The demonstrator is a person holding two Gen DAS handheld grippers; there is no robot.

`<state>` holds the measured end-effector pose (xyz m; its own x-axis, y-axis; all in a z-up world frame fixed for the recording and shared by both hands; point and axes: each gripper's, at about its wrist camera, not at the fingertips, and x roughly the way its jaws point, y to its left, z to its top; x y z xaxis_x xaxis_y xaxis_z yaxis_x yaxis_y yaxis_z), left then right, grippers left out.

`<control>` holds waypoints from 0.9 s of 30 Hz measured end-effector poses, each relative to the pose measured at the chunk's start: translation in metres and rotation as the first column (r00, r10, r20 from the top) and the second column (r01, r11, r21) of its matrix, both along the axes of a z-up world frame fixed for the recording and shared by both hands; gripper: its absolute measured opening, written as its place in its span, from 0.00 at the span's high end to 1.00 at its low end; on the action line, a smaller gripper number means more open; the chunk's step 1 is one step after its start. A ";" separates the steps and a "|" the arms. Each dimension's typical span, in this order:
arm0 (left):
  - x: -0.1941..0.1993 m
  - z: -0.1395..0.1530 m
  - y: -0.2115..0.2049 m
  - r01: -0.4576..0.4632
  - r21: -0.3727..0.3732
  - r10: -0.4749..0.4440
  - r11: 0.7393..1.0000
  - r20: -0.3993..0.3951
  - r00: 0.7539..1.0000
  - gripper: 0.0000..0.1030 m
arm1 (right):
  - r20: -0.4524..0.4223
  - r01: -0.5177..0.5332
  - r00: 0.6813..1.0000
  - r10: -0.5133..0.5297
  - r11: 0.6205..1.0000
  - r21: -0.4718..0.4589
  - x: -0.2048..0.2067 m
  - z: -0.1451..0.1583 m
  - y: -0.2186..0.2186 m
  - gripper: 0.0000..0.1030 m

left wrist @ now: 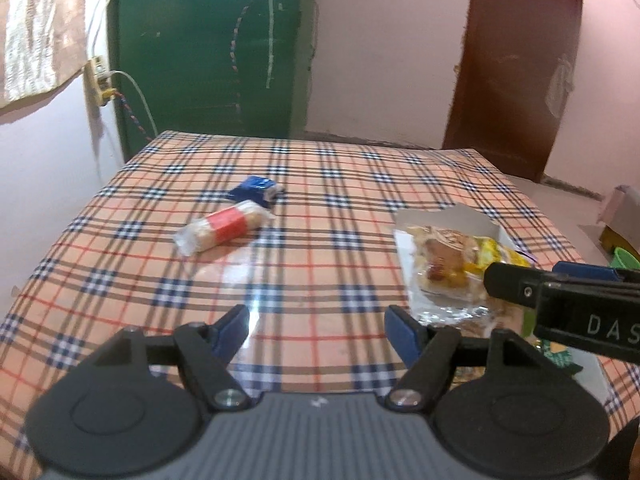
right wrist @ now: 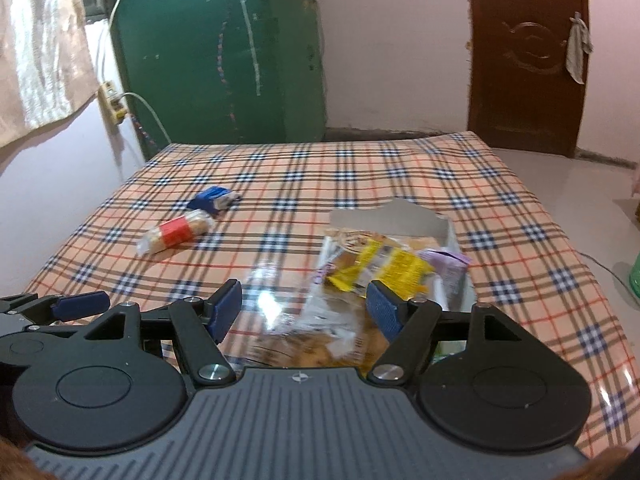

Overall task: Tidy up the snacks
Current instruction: 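Move both tools back to the remaining snacks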

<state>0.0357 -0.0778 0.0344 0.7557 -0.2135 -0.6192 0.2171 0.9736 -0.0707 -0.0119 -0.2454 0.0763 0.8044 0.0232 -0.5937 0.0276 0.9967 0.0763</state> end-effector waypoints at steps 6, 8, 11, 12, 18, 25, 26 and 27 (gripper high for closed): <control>0.011 -0.003 0.017 -0.030 0.009 0.029 1.000 0.017 0.999 0.25 | -0.001 -0.046 0.999 0.046 0.999 0.001 0.018 -0.003 0.018 0.13; 0.019 -0.004 0.024 -0.041 0.029 0.040 0.999 0.034 0.999 0.24 | 0.001 -0.060 0.998 0.060 0.998 -0.003 0.023 -0.004 0.022 0.12; 0.037 -0.008 0.034 -0.057 0.057 0.055 0.997 0.042 0.998 0.23 | 0.006 -0.073 0.997 0.073 0.997 -0.004 0.031 -0.004 0.026 0.10; 0.047 -0.010 0.038 -0.057 0.067 0.054 0.996 0.040 0.998 0.23 | 0.007 -0.075 0.997 0.075 0.997 -0.003 0.034 -0.004 0.026 0.09; 0.106 -0.026 0.049 -0.019 0.168 0.010 0.986 0.054 0.998 0.18 | 0.007 -0.082 0.997 0.082 0.997 0.009 0.050 -0.005 0.026 0.03; 0.168 -0.050 0.044 0.087 0.249 -0.095 0.965 0.021 0.995 0.13 | -0.017 -0.080 0.997 0.081 0.996 0.049 0.071 -0.009 0.021 0.00; 0.176 -0.054 0.043 0.104 0.251 -0.111 0.962 0.014 0.994 0.13 | -0.020 -0.079 0.997 0.080 0.995 0.054 0.076 -0.009 0.021 0.00; 0.183 -0.057 0.041 0.119 0.255 -0.125 0.960 0.008 0.992 0.13 | -0.023 -0.079 0.996 0.081 0.995 0.057 0.081 -0.010 0.020 0.00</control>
<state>0.2186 -0.0369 -0.0230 0.7486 -0.1436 -0.6473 0.3343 0.9249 0.1814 0.0692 -0.2251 0.0660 0.7837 0.1206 -0.6094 -0.0494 0.9900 0.1324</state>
